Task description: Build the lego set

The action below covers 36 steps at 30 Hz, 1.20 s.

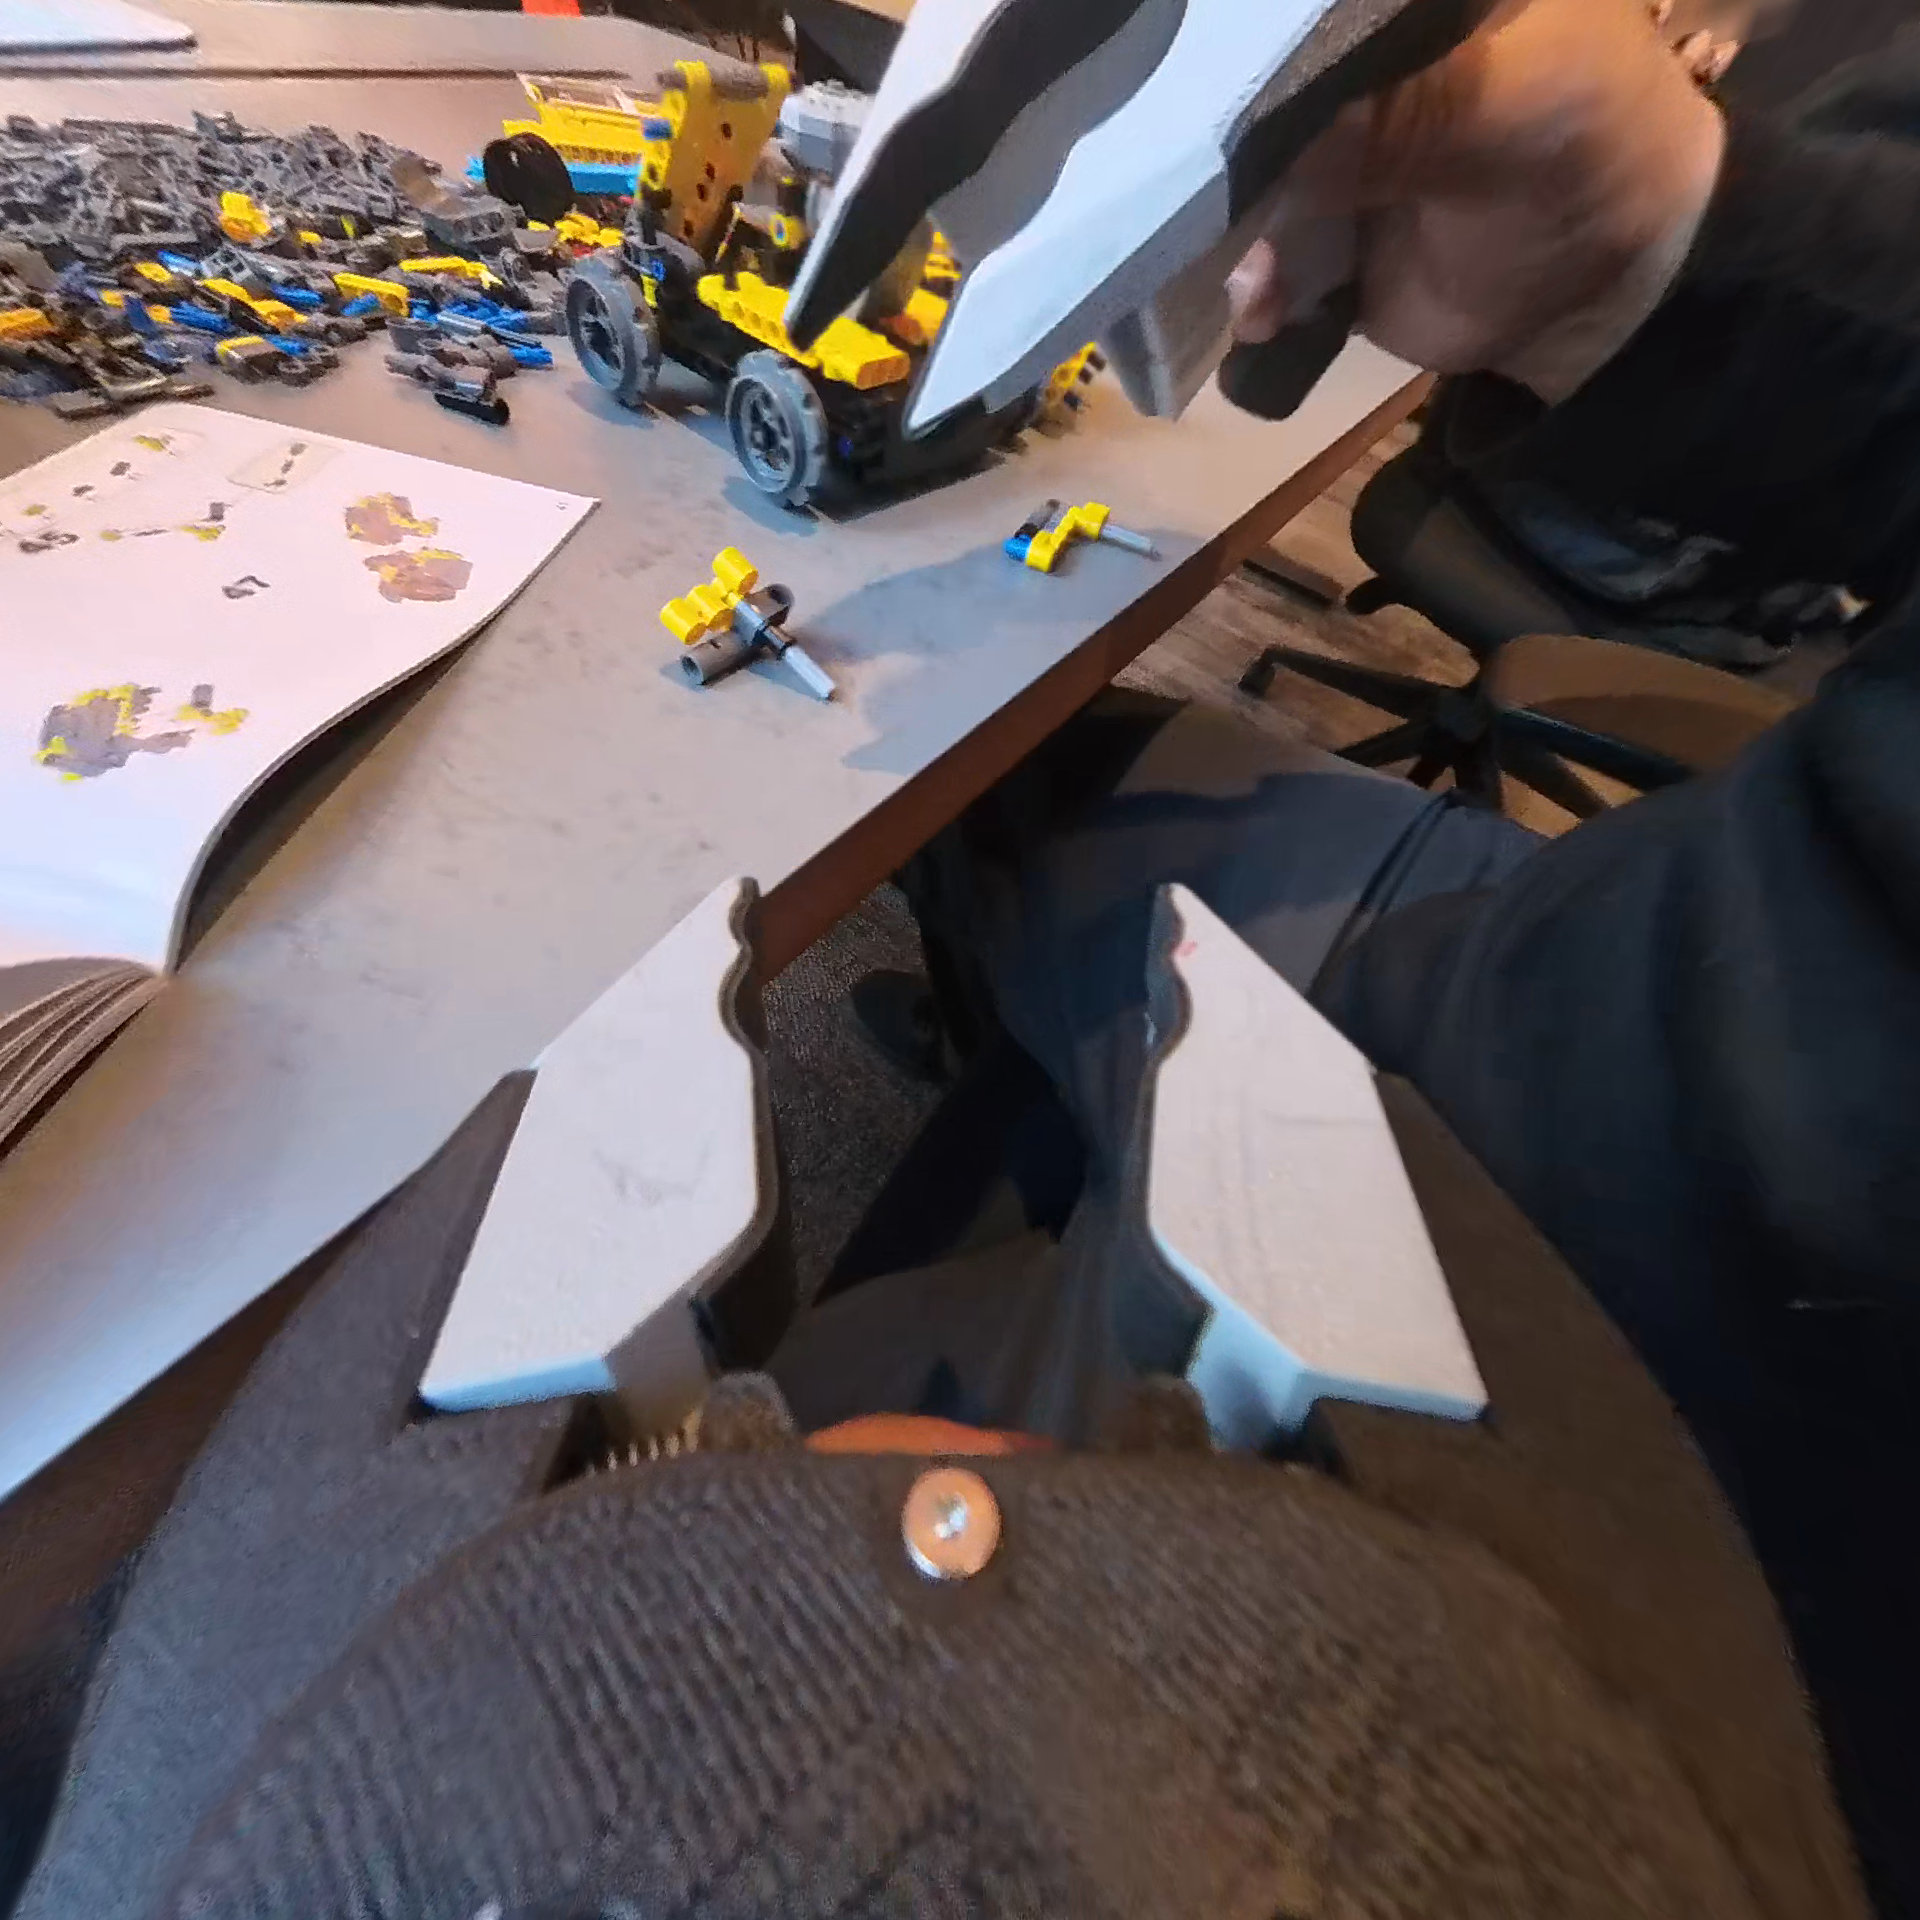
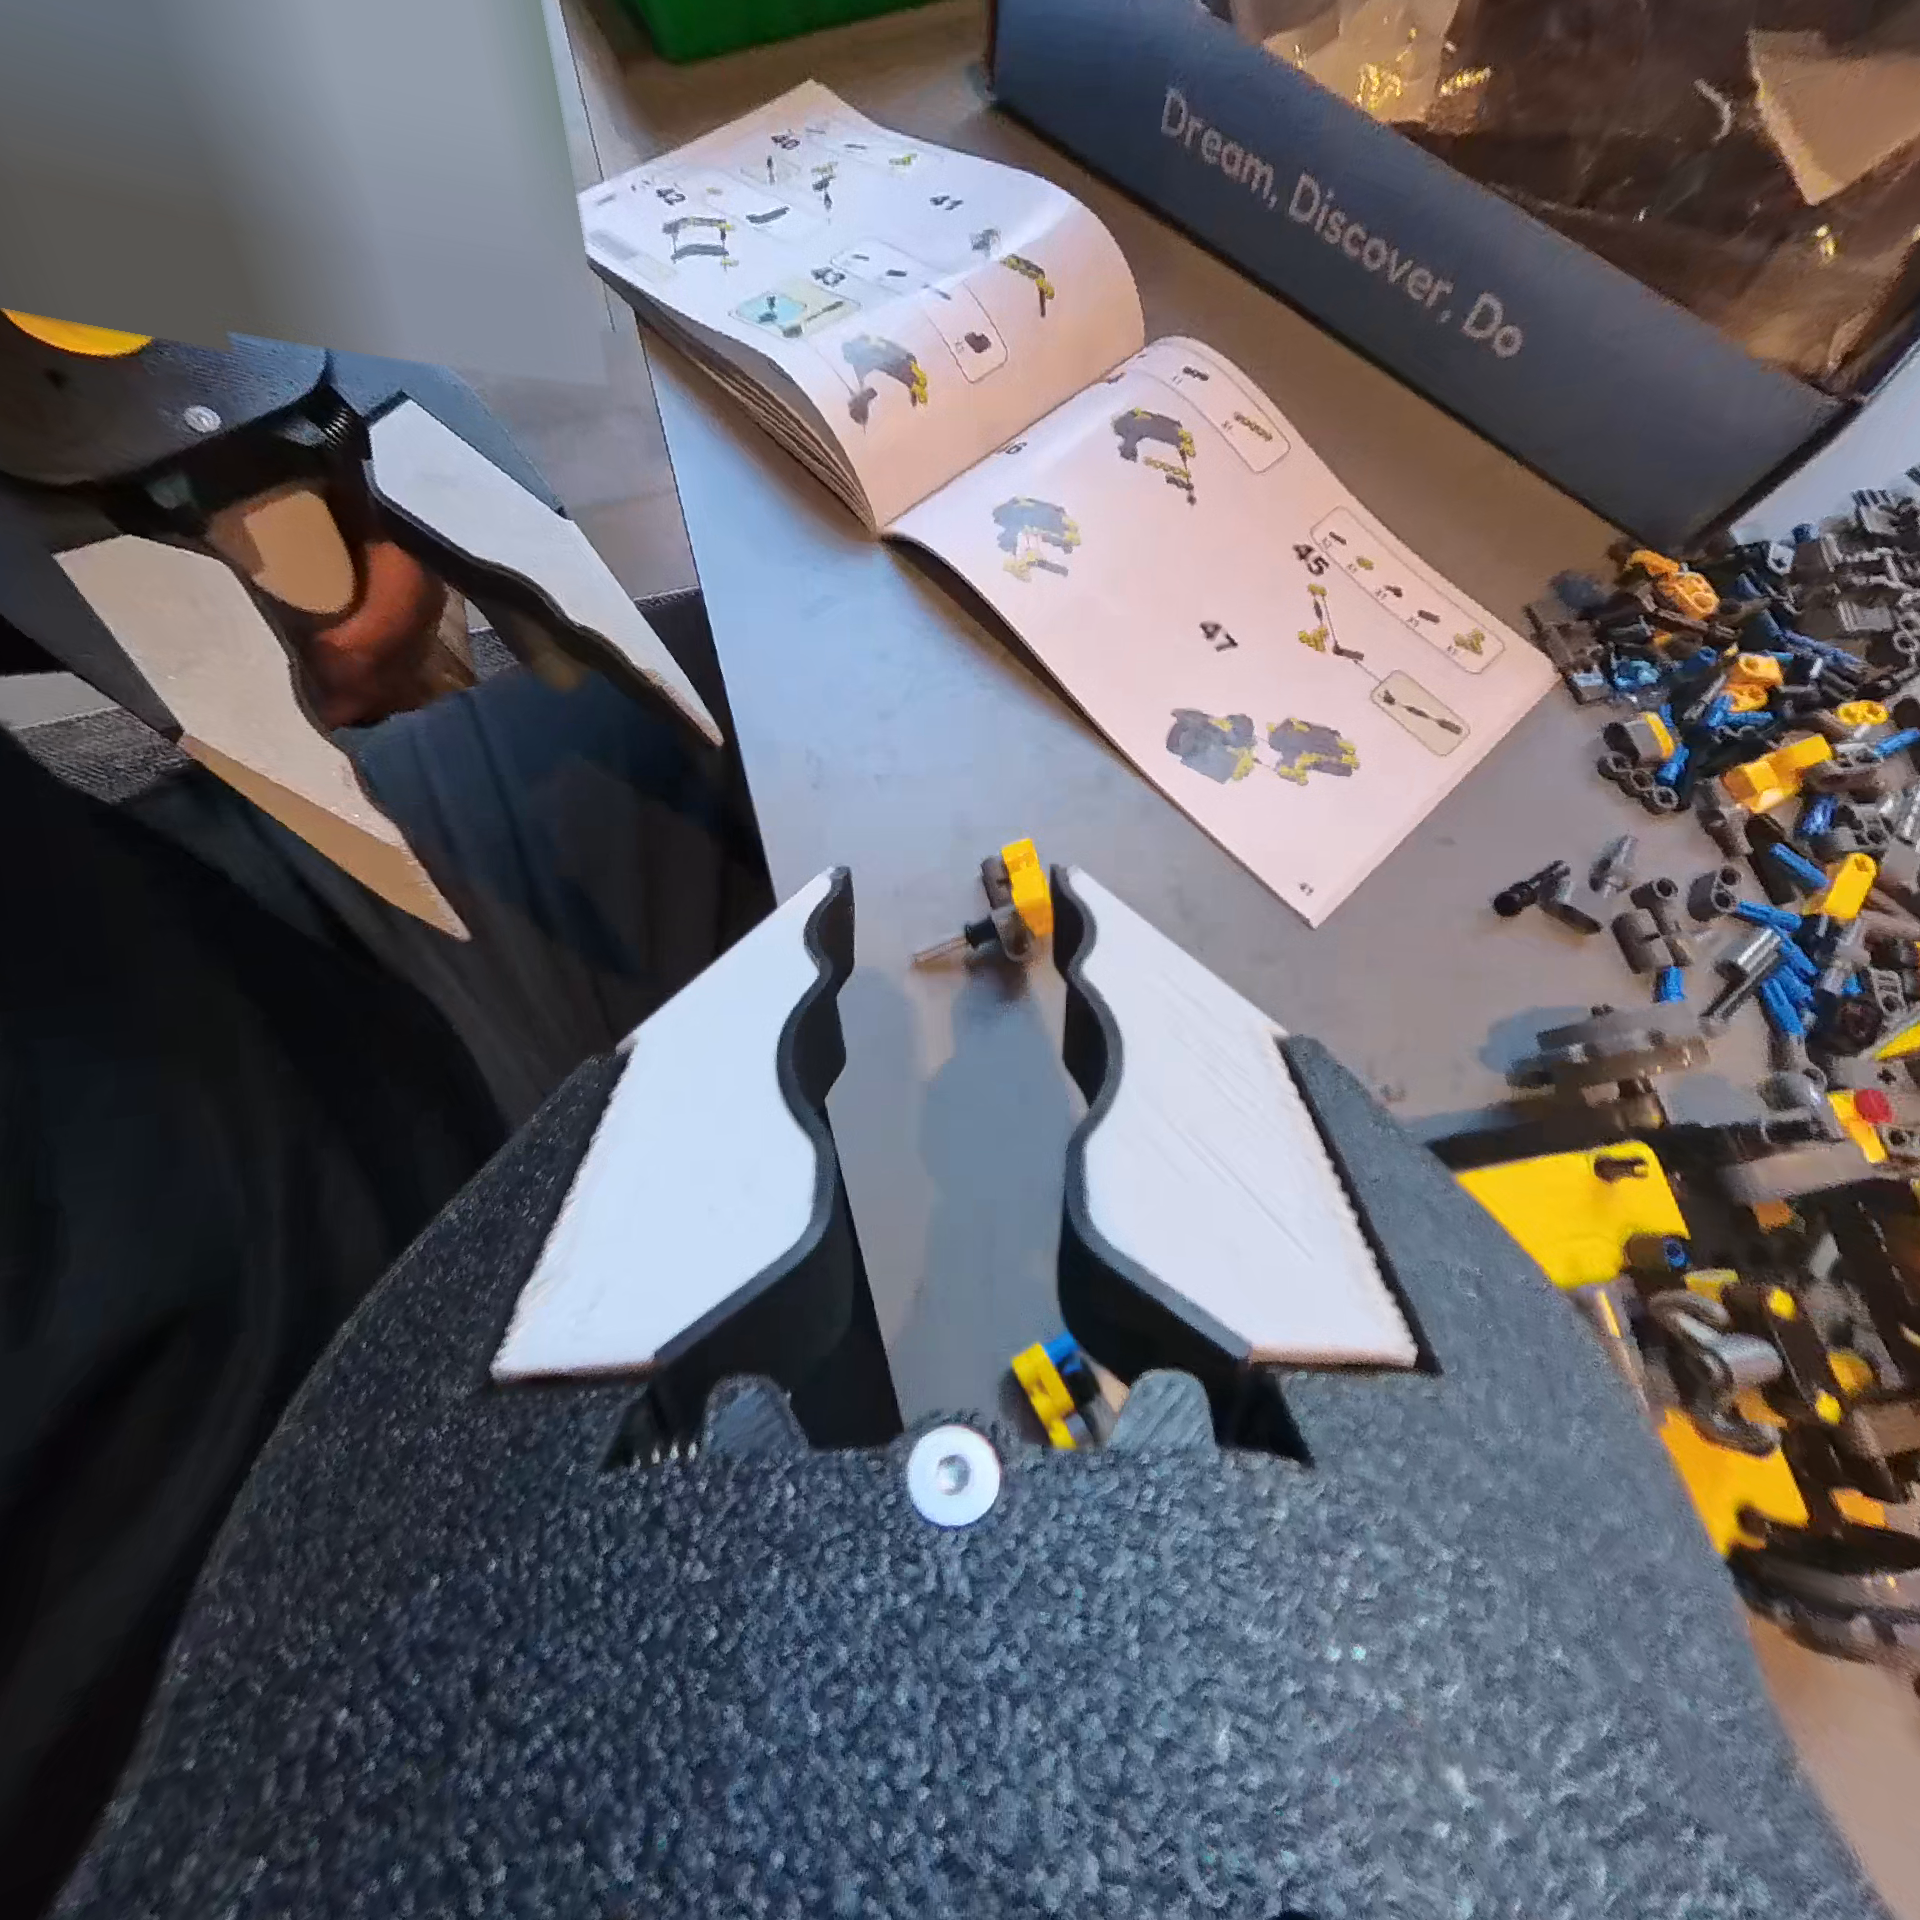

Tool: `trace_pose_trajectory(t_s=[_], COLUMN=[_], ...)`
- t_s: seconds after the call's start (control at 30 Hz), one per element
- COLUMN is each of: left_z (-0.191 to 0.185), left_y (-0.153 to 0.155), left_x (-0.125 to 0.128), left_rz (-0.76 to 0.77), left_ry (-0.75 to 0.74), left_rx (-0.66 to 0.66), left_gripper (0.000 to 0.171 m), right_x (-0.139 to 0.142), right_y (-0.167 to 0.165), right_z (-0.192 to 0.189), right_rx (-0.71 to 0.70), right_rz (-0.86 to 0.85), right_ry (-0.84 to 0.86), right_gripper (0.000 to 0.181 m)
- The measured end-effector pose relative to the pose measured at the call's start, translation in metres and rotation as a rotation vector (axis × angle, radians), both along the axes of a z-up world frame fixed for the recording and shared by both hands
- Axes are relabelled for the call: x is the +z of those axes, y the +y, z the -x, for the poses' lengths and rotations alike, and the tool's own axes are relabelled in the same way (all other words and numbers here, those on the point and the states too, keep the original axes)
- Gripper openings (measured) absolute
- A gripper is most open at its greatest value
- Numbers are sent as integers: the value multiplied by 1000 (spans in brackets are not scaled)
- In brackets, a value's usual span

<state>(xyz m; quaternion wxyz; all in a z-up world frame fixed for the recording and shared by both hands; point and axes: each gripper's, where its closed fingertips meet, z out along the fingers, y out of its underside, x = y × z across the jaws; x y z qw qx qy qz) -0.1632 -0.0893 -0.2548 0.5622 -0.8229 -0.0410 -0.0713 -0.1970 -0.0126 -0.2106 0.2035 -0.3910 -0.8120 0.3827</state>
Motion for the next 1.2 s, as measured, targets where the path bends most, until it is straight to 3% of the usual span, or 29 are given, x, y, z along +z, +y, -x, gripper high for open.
trace_pose_trajectory(t_s=[0.1, 0.3, 0.4, 0.5, 0.77, 1.2], left_z=[8, 23, 29, 27, 16, 9], left_y=[-6, -18, -26, -31, -30, -19], left_x=[-4, -5, 6, 14, 5, -5], left_rz=[9, -40, -95, -123, -60, 16], left_ry=[-68, -358, -449, -419, -351, -216], left_rx=[8, -26, -52, -46, -18, -15], left_gripper=[70, 60, 60, 60, 60, 60], right_x=[5, 20, 25, 12, -26, -36], right_y=[-8, -4, -1, 1, 18, 14], right_z=[13, 49, 57, 47, 9, -5], right_rx=[1, -66, -129, -187, -342, -361], right_rz=[1, -35, -1, -7, -65, 8], right_ry=[30, 91, 102, 48, -37, -44], right_gripper=[40, 42, 47, 50, 48, 45])
